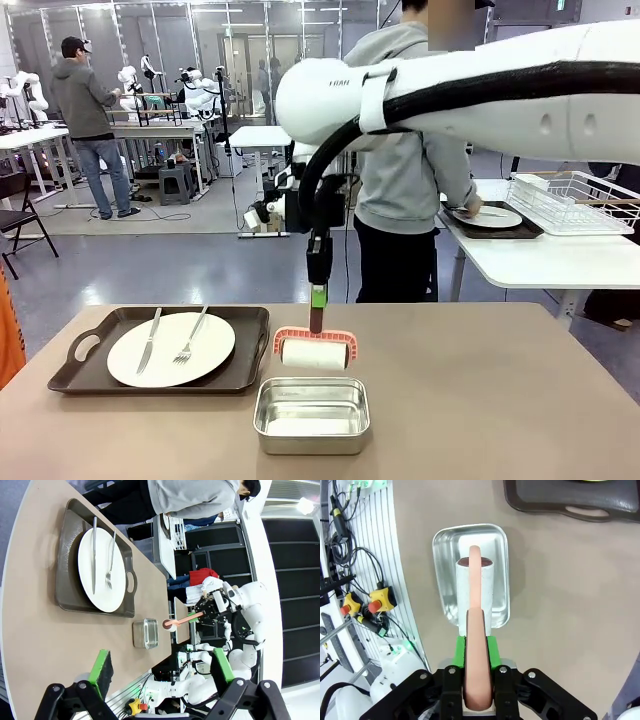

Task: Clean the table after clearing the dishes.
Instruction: When the left (or right) Handle tray is removed, use the left hand (or right hand) to clean the left (or right) side of the table with the Lint Roller.

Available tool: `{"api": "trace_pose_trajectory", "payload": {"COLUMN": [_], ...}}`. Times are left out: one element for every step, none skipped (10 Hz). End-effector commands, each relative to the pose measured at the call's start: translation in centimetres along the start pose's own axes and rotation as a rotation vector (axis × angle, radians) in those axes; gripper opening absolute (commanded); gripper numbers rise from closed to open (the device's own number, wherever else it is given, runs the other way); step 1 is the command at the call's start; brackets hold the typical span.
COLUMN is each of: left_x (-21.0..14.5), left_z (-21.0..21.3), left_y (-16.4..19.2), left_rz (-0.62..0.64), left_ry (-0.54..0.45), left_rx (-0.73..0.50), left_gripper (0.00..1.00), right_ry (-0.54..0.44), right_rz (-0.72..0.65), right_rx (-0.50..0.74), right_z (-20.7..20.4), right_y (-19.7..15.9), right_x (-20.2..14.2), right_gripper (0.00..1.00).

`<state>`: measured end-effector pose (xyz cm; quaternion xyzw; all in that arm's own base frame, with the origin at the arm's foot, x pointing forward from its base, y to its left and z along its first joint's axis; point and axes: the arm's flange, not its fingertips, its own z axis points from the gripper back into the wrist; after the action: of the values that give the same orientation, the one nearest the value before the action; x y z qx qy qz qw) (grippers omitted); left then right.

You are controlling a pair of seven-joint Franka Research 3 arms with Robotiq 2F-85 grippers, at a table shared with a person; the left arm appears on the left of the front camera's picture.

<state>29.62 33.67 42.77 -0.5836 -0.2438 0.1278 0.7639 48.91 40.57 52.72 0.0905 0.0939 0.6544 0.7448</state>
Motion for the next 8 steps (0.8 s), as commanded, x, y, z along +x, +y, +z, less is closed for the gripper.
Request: {"api": "trace_pose_trajectory", "payload": {"left_x": [-0.14,-0.14,-0.14,-0.14,-0.14,-0.14,-0.14,-0.14], "left_z": [0.25,0.25,0.25,0.25,0.25,0.25,0.25,0.25], "left_y": [-0.06,-0.06,-0.06,-0.06,-0.06,-0.06,-0.06,-0.06], "left_rz": [-0.011,-0.011,-0.011,-0.011,-0.011,-0.011,-0.011,-0.011], "left_ry": [0.001,0.001,0.001,0.001,0.001,0.001,0.001,0.001], "left_rx": [-0.008,-0.008,-0.008,-0.008,-0.008,-0.008,-0.008,-0.008], "left_gripper": [1.00,1.00,1.00,1.00,1.00,1.00,1.00,1.00], "right_ry": [0.051,0.000,0.000,0.000,0.000,0.000,0.000,0.000], "right_rz": [-0.050,0.000,0.000,0.000,0.000,0.000,0.000,0.000], "right_rx": [-0.030,0.000,0.000,0.000,0.000,0.000,0.000,0.000], "right_z": [0.68,0.00,0.00,0.00,0.00,0.00,0.00,0.00], "right_y": [0.24,0.00,0.00,0.00,0.00,0.00,0.00,0.00], "right_x": [0.67,0.00,0.00,0.00,0.00,0.00,0.00,0.00], "right_gripper": [0.00,0.00,0.00,0.00,0.00,0.00,0.00,0.00]}}
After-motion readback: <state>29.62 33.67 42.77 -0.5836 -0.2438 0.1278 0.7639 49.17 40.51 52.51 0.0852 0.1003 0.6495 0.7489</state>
